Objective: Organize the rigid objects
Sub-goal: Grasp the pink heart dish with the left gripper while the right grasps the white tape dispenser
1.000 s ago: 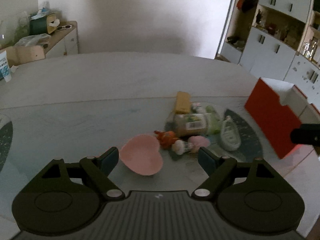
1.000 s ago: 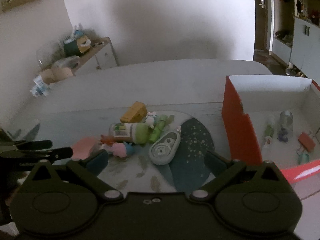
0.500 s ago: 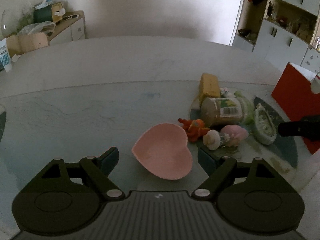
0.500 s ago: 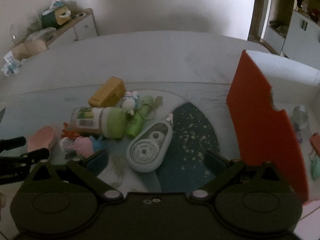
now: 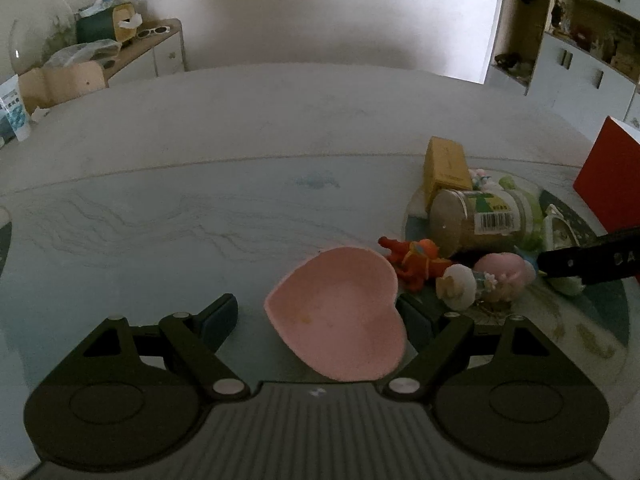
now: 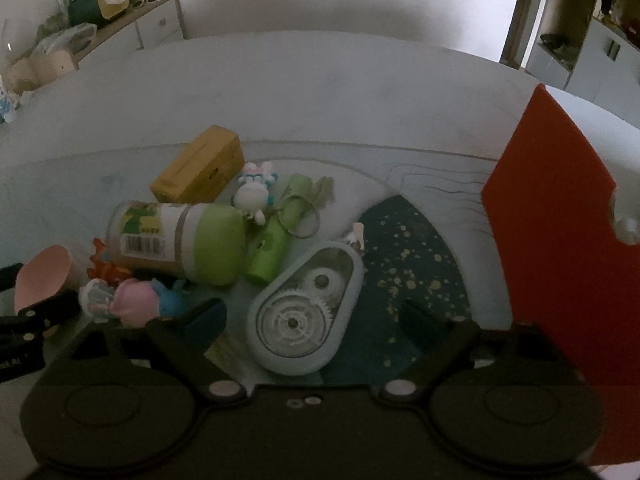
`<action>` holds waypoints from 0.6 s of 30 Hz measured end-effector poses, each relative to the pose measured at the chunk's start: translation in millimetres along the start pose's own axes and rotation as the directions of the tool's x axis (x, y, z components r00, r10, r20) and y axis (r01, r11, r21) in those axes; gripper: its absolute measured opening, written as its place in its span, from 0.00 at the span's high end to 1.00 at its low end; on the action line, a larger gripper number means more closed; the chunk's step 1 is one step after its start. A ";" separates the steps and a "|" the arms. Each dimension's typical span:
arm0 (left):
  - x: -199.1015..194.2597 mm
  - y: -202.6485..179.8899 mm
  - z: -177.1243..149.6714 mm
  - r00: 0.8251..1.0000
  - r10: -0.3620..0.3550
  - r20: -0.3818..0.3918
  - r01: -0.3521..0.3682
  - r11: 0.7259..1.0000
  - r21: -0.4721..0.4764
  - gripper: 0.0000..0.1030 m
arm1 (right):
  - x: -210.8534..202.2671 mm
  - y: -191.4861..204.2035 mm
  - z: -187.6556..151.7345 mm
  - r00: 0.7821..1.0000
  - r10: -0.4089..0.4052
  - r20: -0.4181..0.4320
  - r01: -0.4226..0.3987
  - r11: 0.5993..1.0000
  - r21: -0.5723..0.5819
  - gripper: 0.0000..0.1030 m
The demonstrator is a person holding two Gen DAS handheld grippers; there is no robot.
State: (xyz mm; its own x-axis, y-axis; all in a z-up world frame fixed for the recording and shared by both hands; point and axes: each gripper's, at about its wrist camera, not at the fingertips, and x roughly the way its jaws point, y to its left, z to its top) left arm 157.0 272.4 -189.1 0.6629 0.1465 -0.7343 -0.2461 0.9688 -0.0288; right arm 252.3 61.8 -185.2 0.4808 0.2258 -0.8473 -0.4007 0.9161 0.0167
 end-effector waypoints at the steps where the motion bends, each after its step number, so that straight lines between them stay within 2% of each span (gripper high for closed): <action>1: 0.1 -0.5 -0.3 1.000 0.003 0.002 -0.003 1.000 0.003 0.17 | 1.3 0.8 -0.3 1.000 -0.006 -0.003 0.006 1.000 0.001 0.15; 4: -0.2 -1.6 0.4 1.000 -0.001 0.001 0.001 1.000 0.004 0.17 | 3.9 1.4 -0.4 1.000 -0.016 -0.006 0.016 1.000 0.008 0.19; 7: -1.5 -2.3 0.7 1.000 0.004 0.006 -0.004 1.000 0.007 0.25 | 5.6 2.5 0.0 1.000 -0.021 0.002 0.021 1.000 0.009 0.20; 10: -1.7 -2.2 2.4 1.000 0.011 0.010 -0.011 1.000 0.011 0.35 | 6.8 1.5 -0.2 1.000 -0.020 0.008 0.020 1.000 0.012 0.27; 14: -1.3 -1.3 3.8 1.000 0.010 0.010 -0.010 1.000 0.005 0.37 | 5.6 2.0 -0.1 1.000 -0.012 0.019 0.012 1.000 0.013 0.44; 18: -1.6 -0.6 5.4 1.000 0.005 0.007 -0.005 1.000 0.002 0.37 | 0.7 -3.9 -0.3 1.000 0.010 0.026 -0.011 0.999 0.038 0.45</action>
State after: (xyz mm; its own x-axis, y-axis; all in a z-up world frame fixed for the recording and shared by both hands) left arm 159.9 272.6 -184.2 0.6670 0.1524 -0.7293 -0.2476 0.9686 -0.0241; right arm 254.0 58.3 -186.0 0.4967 0.2436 -0.8331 -0.3764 0.9253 0.0461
